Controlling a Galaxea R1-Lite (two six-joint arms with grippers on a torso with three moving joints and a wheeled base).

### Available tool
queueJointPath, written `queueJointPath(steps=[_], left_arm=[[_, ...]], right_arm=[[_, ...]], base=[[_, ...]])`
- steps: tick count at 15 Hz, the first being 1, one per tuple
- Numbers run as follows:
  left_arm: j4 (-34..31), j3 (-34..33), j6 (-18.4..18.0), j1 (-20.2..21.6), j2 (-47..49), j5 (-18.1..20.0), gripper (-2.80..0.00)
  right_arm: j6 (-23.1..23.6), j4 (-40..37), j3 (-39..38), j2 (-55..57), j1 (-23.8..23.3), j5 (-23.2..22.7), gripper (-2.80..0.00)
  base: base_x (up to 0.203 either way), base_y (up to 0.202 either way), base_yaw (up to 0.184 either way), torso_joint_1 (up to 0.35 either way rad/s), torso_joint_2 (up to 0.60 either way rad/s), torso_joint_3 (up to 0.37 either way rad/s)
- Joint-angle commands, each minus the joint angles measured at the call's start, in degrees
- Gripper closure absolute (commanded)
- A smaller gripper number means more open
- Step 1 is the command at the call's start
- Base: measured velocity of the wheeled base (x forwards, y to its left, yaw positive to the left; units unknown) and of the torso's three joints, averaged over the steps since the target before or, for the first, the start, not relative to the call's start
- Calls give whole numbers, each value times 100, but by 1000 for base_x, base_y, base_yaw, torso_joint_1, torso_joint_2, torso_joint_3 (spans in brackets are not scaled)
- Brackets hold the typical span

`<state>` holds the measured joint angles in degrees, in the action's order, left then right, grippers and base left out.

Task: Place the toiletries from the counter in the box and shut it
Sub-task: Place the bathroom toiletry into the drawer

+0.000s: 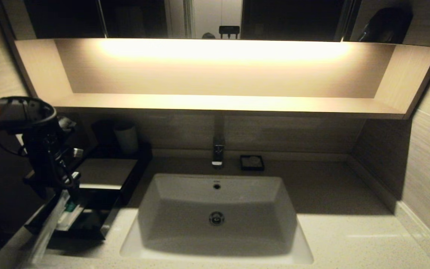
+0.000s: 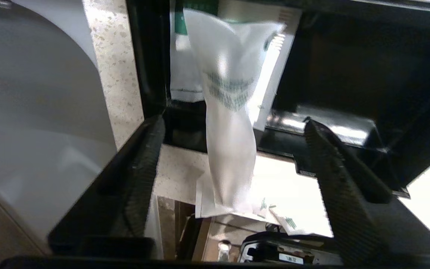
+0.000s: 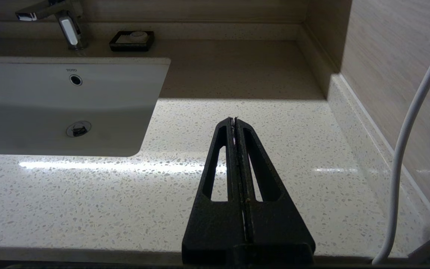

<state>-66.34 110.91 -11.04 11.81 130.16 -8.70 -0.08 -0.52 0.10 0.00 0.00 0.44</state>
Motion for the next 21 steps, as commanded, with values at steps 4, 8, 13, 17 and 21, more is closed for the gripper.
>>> queueJointPath(steps=[4,8,13,17,21], left_arm=[[-440,-77,-4,43,-848,96,-280],[-524,-988,-18,288,-1541,738,0],[1307,-3192,-133,478,-2198,858,0],[3293,-4937,-348,600,-2988,881,0],[3470,-5447,-381,822,-3521,1318,0]], right_arm=[[0,0,-1,0,0,0,0],[0,0,-1,0,0,0,0],[0,0,-1,0,0,0,0],[0,0,-1,0,0,0,0],[0,0,-1,0,0,0,0]], base=[[0,0,0,0,0,0],[0,0,0,0,0,0],[0,0,0,0,0,0],[0,0,0,0,0,0],[0,0,0,0,0,0]])
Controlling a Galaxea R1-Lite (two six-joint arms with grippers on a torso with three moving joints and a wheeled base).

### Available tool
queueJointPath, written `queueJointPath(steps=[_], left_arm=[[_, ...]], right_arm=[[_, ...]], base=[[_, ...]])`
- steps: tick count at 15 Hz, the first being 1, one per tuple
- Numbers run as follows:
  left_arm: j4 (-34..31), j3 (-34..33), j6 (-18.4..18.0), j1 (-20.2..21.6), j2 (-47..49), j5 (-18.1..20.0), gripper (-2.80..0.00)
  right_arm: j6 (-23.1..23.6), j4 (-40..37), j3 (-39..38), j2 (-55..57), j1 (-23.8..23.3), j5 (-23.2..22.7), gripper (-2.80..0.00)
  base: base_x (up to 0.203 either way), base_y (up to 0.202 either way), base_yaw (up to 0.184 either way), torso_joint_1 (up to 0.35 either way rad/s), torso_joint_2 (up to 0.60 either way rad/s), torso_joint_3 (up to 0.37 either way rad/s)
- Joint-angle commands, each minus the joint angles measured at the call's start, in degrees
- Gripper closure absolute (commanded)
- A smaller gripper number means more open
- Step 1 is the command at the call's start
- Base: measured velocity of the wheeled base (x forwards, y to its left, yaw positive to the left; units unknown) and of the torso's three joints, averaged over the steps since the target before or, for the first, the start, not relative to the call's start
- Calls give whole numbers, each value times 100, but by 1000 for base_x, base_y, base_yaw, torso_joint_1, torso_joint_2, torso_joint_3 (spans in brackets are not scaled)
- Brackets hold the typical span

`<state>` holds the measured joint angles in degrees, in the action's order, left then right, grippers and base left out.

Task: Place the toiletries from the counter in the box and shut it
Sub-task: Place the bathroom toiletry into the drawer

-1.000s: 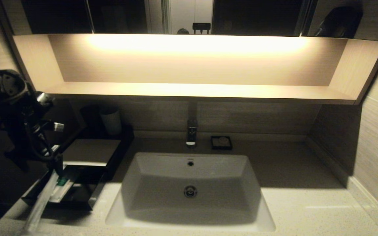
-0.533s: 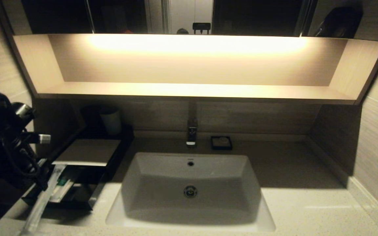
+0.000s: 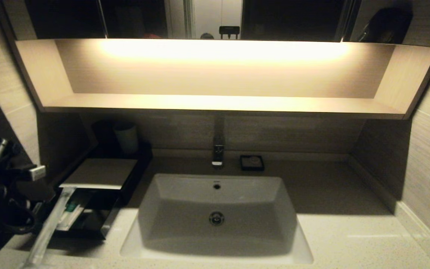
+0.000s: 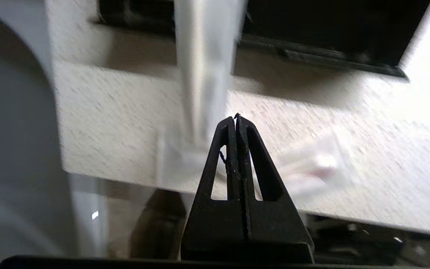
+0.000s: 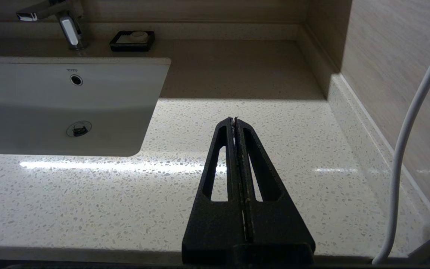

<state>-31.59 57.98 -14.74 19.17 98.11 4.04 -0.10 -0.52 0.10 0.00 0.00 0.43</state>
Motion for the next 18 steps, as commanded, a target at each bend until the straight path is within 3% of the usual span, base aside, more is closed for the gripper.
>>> queueJointPath(steps=[1,4,7,14,15,18], left_arm=[[21,-218,-20,141,-328,53,0],[432,-620,-210,326,-252,68,0],[1492,-1136,-483,559,-125,190,0],[1612,-1270,-521,595,-107,357,0],[1612,-1310,-521,591,-151,420,-280],[1612,-1436,-562,597,-152,431,-280]], right_arm=[[1,0,-1,0,0,1,0],[1,0,-1,0,0,1,0],[1,0,-1,0,7,1,0],[1,0,-1,0,0,1,0],[1,0,-1,0,0,1,0],[1,0,-1,0,0,1,0]], base=[[0,0,0,0,0,0],[0,0,0,0,0,0],[0,0,0,0,0,0],[0,0,0,0,0,0],[0,0,0,0,0,0],[0,0,0,0,0,0]])
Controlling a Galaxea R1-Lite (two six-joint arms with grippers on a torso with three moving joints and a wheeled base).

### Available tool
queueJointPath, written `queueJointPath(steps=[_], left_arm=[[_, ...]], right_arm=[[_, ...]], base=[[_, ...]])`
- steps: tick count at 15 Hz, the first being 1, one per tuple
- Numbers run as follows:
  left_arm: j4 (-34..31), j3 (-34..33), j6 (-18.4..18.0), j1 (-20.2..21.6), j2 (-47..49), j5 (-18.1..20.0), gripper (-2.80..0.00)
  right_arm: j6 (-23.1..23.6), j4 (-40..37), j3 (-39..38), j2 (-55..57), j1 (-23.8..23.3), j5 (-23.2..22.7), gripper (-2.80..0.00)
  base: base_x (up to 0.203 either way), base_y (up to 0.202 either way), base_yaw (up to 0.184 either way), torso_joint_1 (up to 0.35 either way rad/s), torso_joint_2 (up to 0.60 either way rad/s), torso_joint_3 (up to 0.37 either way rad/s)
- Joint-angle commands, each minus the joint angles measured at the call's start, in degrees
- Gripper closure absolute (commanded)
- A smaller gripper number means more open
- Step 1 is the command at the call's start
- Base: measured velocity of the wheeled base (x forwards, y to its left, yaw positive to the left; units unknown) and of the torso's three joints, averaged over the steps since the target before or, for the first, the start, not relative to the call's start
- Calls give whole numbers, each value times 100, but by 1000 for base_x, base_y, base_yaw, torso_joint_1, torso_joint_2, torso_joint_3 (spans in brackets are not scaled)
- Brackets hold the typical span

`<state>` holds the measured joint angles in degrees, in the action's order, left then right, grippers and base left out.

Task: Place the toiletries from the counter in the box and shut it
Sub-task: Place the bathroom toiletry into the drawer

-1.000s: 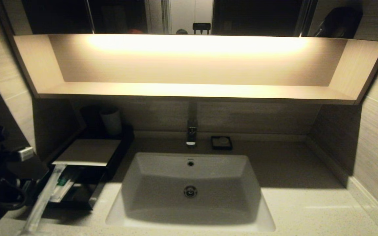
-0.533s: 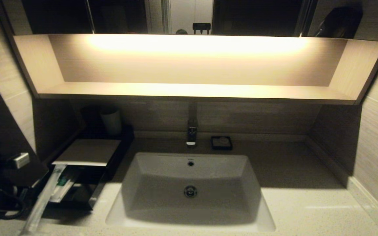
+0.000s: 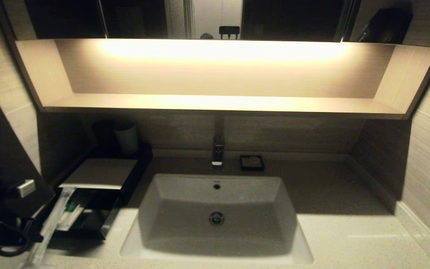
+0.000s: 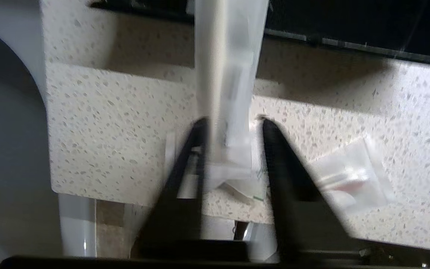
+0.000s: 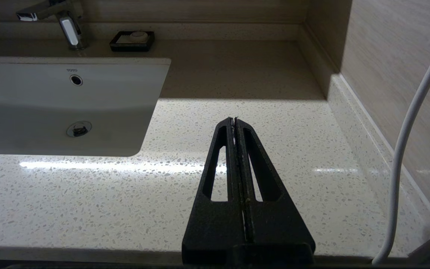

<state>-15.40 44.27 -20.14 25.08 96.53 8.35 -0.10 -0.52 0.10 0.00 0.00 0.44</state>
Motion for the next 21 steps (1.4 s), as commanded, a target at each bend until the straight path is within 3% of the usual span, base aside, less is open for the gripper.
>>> queueJointPath(steps=[1,10,21], left_arm=[[1,-118,-26,6,7,9,-280],[66,-124,-8,6,434,97,-280],[643,-147,-8,6,1053,97,-280]], right_arm=[[1,-1,-1,0,0,0,0],[1,-1,-1,0,0,0,0],[1,-1,-1,0,0,0,0]], base=[[0,0,0,0,0,0],[0,0,0,0,0,0],[0,0,0,0,0,0]])
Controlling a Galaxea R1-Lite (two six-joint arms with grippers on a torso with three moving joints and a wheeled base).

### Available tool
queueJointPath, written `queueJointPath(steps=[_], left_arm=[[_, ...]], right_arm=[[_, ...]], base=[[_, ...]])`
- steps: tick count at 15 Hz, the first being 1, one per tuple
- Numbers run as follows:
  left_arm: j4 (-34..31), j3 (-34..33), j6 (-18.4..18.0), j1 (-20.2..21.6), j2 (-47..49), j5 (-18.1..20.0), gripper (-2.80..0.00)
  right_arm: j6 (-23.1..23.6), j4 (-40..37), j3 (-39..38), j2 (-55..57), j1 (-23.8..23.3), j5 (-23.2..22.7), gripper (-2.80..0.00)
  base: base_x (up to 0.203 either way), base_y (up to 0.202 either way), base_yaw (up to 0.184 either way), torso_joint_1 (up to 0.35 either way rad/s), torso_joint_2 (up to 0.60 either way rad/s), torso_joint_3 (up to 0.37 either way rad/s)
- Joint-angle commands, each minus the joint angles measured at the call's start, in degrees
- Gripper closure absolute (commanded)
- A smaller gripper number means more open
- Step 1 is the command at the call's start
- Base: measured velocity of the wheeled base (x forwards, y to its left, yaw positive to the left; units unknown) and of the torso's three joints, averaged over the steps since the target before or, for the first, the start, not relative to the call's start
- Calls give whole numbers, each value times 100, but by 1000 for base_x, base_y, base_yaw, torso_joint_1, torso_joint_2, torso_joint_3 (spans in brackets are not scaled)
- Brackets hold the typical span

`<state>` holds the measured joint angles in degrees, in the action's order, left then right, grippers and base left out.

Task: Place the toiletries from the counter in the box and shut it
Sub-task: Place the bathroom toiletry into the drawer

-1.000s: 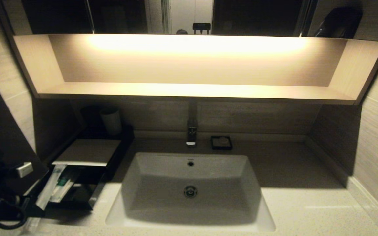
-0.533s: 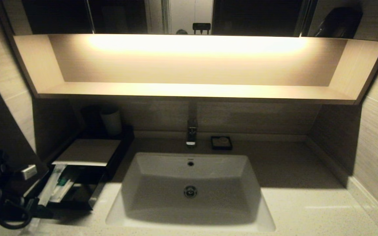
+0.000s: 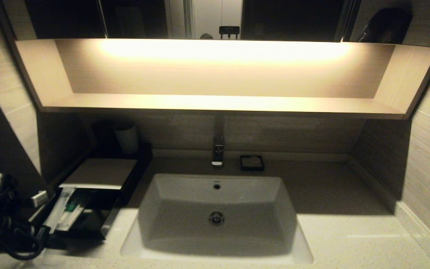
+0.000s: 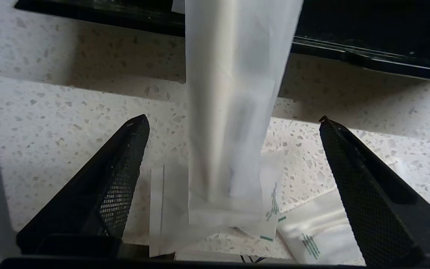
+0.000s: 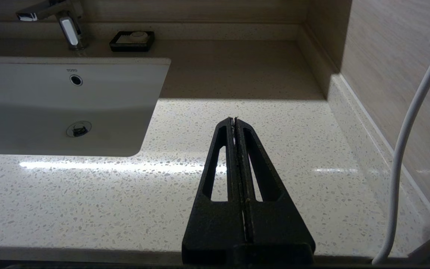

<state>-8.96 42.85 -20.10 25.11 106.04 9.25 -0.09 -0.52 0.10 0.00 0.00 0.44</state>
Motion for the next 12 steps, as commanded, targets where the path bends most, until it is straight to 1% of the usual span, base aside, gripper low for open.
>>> queueJointPath(steps=[1,4,5,12], left_arm=[[8,4,-12,2,101,15,-280],[78,13,-12,2,83,24,-280],[87,15,-12,2,82,24,0],[87,4,-12,2,83,24,0]], right_arm=[[1,0,-1,0,0,0,0],[1,0,-1,0,0,0,0],[1,0,-1,0,0,0,0],[1,0,-1,0,0,0,0]], base=[[0,0,0,0,0,0],[0,0,0,0,0,0],[0,0,0,0,0,0],[0,0,0,0,0,0]])
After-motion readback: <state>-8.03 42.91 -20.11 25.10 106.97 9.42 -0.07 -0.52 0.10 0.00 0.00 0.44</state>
